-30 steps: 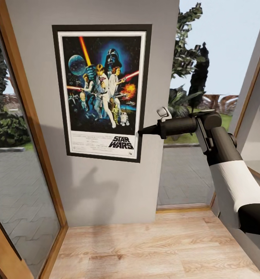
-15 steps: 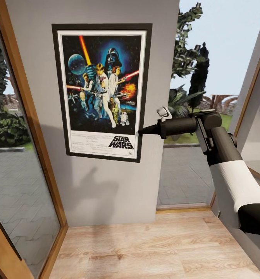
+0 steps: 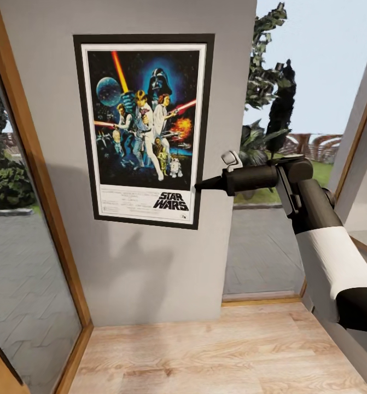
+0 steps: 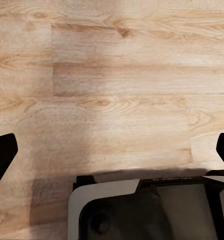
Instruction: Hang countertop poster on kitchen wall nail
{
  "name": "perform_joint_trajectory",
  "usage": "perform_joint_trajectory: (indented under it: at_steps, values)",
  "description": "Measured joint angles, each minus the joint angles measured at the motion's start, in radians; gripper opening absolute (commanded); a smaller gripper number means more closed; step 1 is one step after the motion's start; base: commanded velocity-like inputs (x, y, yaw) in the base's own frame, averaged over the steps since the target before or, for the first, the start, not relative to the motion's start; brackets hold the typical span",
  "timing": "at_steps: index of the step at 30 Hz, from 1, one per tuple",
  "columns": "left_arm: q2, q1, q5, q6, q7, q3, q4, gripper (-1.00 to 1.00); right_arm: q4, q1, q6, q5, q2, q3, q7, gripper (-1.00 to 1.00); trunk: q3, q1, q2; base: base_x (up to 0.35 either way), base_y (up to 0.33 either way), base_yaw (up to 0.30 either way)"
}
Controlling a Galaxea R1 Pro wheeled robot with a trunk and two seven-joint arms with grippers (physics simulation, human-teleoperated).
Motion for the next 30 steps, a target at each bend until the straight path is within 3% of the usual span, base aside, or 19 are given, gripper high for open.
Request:
perform_joint_trajectory:
  at_steps: [6, 22, 30]
  values:
    - [0.001, 0.000, 0.000, 0.000, 0.000, 0.000, 0.000, 1.00, 0.000, 0.000, 0.000, 0.001, 0.000, -0.001, 0.000, -1.00, 0.000, 0.000, 0.000, 0.209, 0.000, 0.000]
    - [0.001, 0.000, 0.000, 0.000, 0.000, 0.000, 0.000, 1.00, 0.000, -0.013, 0.011, 0.001, 0.007, -0.006, -0.007, -1.00, 0.000, 0.000, 0.000, 0.020, 0.000, 0.000]
    - [0.002, 0.000, 0.000, 0.000, 0.000, 0.000, 0.001, 1.00, 0.031, -0.060, 0.013, 0.001, 0.014, -0.005, -0.008, -1.00, 0.000, 0.000, 0.000, 0.000, 0.000, 0.000]
